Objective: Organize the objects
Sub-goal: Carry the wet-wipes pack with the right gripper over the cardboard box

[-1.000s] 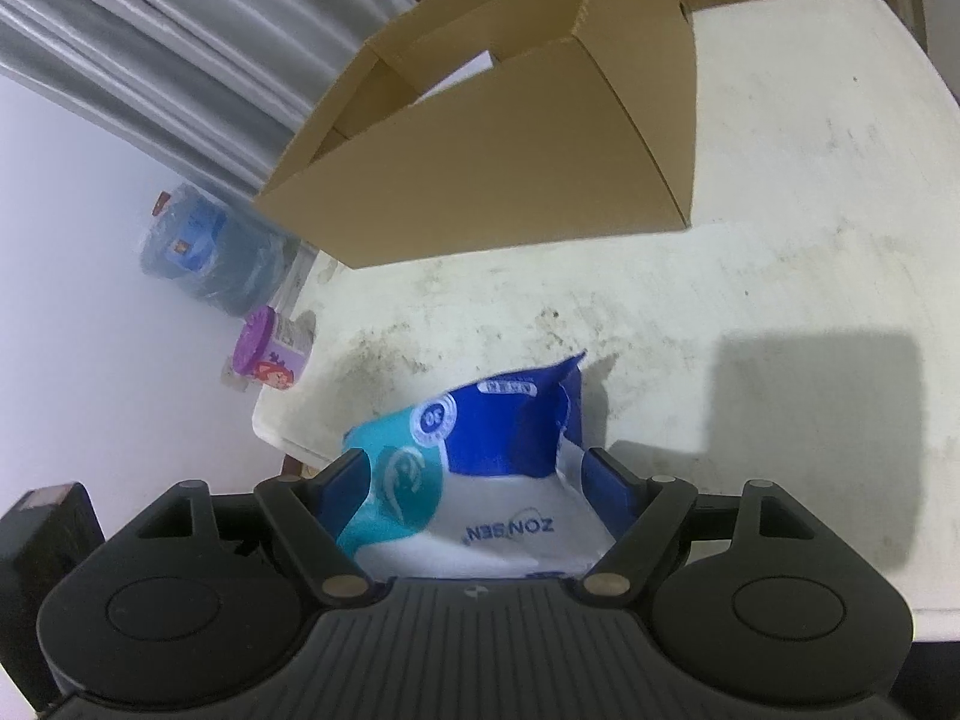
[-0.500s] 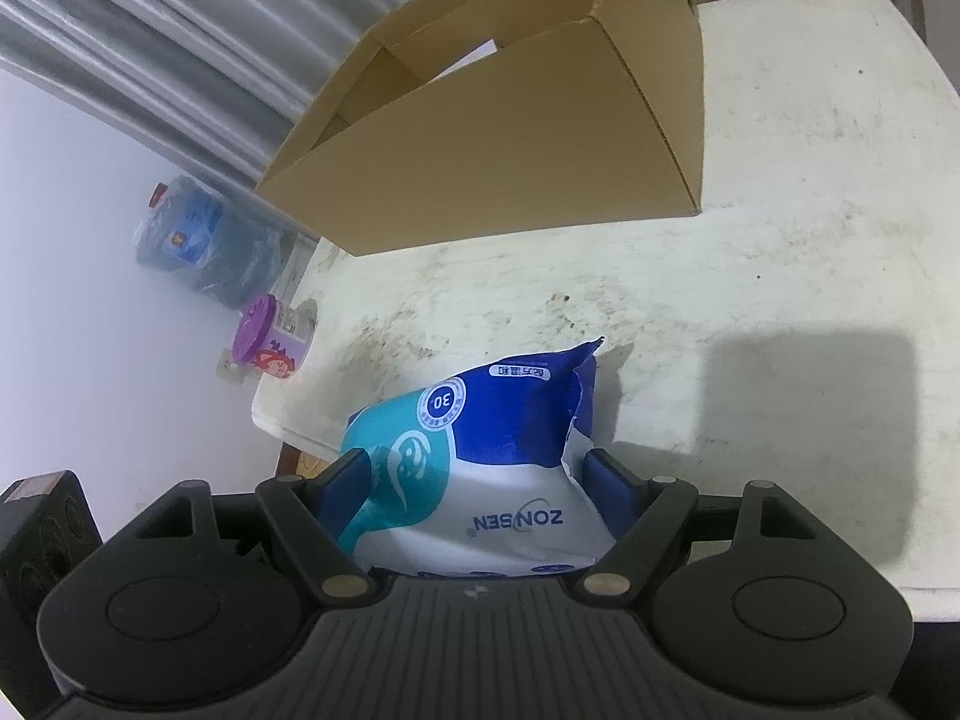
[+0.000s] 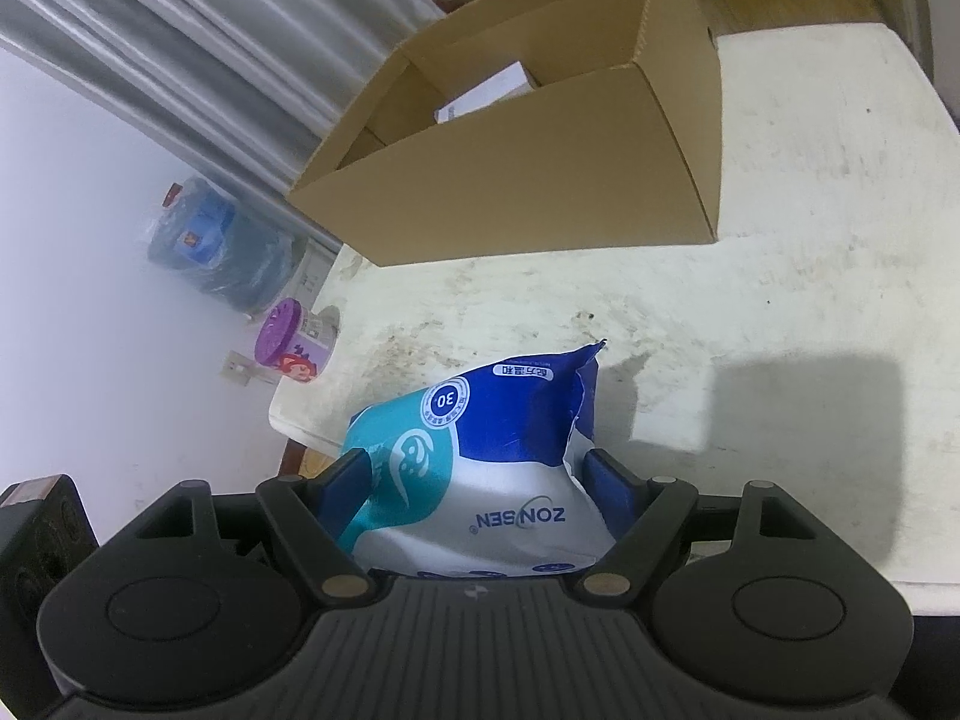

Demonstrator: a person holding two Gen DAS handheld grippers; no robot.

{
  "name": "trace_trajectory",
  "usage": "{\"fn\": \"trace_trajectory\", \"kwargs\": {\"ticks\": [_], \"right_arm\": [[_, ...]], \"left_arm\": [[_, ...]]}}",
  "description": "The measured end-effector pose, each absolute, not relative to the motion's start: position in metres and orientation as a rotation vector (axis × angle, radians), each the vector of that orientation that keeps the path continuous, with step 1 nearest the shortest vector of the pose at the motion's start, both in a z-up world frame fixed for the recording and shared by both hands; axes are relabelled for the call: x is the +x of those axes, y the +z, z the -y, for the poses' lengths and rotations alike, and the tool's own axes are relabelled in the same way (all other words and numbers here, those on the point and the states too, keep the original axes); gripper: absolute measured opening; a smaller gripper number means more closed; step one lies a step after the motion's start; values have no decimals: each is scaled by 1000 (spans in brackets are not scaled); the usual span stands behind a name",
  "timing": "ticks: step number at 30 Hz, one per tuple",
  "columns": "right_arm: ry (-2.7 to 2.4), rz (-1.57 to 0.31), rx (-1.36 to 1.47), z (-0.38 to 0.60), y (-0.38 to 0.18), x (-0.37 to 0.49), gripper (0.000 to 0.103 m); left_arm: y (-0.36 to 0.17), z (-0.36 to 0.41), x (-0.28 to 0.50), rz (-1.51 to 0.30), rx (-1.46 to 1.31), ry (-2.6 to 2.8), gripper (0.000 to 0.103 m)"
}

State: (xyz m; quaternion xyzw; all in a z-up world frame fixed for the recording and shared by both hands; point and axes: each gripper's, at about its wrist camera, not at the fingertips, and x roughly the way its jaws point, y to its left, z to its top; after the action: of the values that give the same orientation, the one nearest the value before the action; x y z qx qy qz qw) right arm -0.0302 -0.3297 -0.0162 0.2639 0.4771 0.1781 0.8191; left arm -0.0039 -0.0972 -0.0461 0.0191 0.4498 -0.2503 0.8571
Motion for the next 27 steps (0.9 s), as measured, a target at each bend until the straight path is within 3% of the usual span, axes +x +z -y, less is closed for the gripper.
{"fn": "trace_trajectory", "kwargs": {"ticks": [14, 27], "right_arm": [[403, -965, 523, 319, 13, -37, 81], [458, -807, 435, 296, 93, -13, 81]], "left_arm": [[-39, 89, -19, -872, 41, -505, 97], [40, 68, -5, -693, 74, -474, 97]]}}
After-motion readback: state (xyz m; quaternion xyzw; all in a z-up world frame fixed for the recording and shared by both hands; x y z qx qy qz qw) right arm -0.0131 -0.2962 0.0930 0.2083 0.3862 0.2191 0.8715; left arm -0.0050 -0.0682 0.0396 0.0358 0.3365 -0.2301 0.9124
